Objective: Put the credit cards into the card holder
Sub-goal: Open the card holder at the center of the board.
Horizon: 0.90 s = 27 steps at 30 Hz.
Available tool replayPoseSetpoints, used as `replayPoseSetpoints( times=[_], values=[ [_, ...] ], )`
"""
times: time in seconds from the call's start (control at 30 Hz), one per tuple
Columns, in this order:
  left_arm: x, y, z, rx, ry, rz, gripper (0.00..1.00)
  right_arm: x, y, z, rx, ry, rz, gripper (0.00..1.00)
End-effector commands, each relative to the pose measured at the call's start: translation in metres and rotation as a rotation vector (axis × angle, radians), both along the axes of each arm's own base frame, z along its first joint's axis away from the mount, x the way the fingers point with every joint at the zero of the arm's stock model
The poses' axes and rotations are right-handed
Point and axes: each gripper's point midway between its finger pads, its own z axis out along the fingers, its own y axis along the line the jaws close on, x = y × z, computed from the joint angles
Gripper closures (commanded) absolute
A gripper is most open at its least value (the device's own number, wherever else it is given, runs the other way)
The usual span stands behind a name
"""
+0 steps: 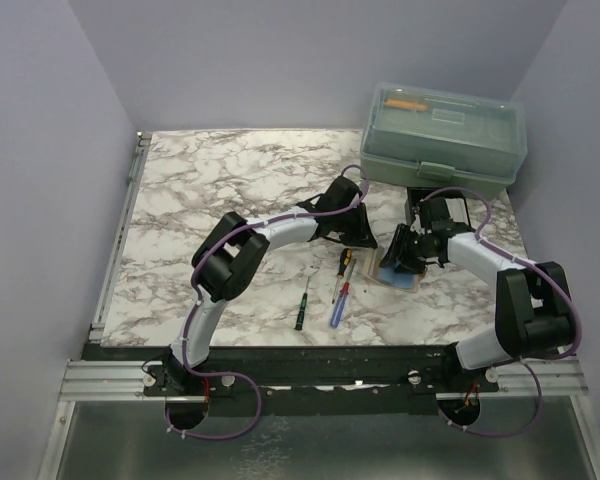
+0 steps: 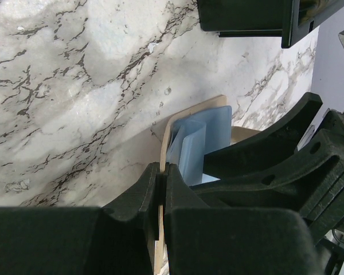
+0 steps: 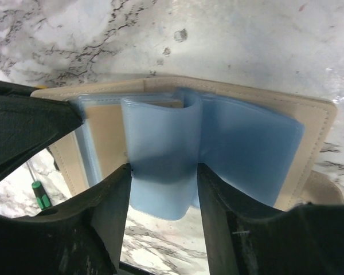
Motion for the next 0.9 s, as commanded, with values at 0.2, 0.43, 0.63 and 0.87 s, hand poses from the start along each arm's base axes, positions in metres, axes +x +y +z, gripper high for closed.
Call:
replayPoseSetpoints(
  times=[0.2, 0.43, 0.63, 0.87],
  values=[
    [0.007, 0.003, 0.014, 0.020, -0.054, 0.015, 1.00, -0.010, -0.074, -0.005, -0.387, 0.095, -0.272, 0.34],
    [0.007, 0.005, 0.015, 0.028, -0.057, 0.009, 1.00, -0.026, -0.121, 0.002, -0.621, 0.167, -0.475, 0.29],
    [0.006, 0.003, 0.013, 0.028, -0.046, -0.003, 1.00, 0.008, -0.086, 0.058, -0.408, -0.083, -0.301, 0.32],
    [0.008, 0.001, 0.013, 0.025, -0.048, -0.002, 1.00, 0.024, 0.001, 0.073, 0.031, -0.151, -0.048, 0.36]
  ],
)
